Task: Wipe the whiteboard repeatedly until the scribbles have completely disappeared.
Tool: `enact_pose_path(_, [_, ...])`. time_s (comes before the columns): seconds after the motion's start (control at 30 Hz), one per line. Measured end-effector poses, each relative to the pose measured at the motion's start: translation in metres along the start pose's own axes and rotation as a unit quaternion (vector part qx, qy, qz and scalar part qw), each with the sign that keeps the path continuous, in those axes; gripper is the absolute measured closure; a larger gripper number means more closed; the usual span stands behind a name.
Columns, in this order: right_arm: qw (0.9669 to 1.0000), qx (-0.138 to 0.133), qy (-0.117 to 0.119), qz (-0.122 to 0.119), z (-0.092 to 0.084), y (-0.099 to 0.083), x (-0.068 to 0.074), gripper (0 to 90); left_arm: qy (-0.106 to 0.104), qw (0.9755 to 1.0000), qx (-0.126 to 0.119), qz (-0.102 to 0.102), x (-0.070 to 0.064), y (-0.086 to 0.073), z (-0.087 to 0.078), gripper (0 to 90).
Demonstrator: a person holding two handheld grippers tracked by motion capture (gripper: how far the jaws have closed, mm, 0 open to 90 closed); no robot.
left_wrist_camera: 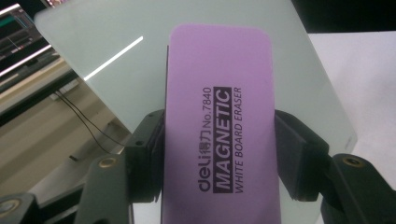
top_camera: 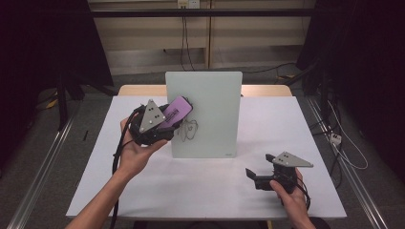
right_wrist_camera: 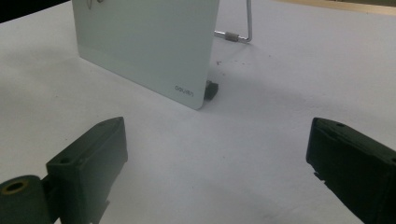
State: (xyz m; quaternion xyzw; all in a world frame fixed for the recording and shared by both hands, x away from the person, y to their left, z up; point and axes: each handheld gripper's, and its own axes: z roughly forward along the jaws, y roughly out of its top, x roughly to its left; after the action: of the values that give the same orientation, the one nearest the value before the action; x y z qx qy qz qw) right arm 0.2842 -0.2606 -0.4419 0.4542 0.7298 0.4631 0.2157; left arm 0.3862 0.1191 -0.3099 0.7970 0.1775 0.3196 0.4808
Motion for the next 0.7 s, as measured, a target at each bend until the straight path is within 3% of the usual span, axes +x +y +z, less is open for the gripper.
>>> enact_pose_path(0.43, [1.0, -0.002, 0.002, 0.001, 0.0, 0.0, 0.0, 5.3, 0.012, 0.9999, -0.008, -0.005, 0.008, 0.006, 0.008, 41.1])
enact_pose_path(0.7, [1.0, 0.0, 0.0, 0.0, 0.0, 0.0, 0.0, 5.3, 0.013, 0.9997, -0.02, -0.001, 0.014, 0.02, 0.017, 41.1])
